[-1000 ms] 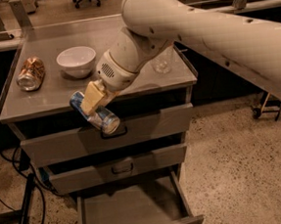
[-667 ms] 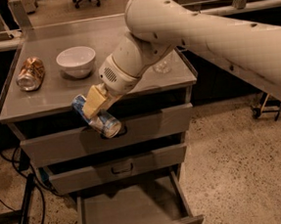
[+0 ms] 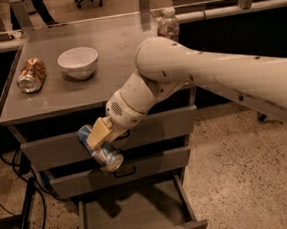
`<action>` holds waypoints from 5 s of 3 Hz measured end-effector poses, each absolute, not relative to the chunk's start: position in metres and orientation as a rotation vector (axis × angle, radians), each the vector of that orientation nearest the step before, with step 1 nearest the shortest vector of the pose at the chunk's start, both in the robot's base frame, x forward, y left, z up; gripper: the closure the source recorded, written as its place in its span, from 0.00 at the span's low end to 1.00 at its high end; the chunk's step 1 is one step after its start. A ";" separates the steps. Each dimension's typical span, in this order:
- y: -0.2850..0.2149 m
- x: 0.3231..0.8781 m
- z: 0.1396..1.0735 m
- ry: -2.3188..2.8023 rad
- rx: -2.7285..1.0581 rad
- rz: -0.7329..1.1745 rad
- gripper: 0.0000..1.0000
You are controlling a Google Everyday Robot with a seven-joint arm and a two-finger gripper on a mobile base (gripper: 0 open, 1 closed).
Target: Place redbull can into bottom drawer
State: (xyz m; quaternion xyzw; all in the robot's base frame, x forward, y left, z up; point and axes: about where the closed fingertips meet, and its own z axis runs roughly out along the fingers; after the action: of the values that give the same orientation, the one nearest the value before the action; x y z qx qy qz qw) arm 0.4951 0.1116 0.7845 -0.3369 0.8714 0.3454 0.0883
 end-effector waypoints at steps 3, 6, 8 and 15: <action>0.125 0.472 0.747 2.642 -0.945 1.154 1.00; 0.120 0.443 0.631 2.888 -0.706 1.206 1.00; 0.128 0.447 0.573 2.973 -0.651 1.260 1.00; 0.087 0.459 0.445 3.165 -0.093 1.247 1.00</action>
Offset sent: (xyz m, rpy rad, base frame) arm -0.0170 0.0100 -0.0264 0.0367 0.0681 -0.0085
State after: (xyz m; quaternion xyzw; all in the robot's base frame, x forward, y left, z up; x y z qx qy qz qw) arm 0.4593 0.0867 0.4446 -0.0271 0.9221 0.3633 -0.1302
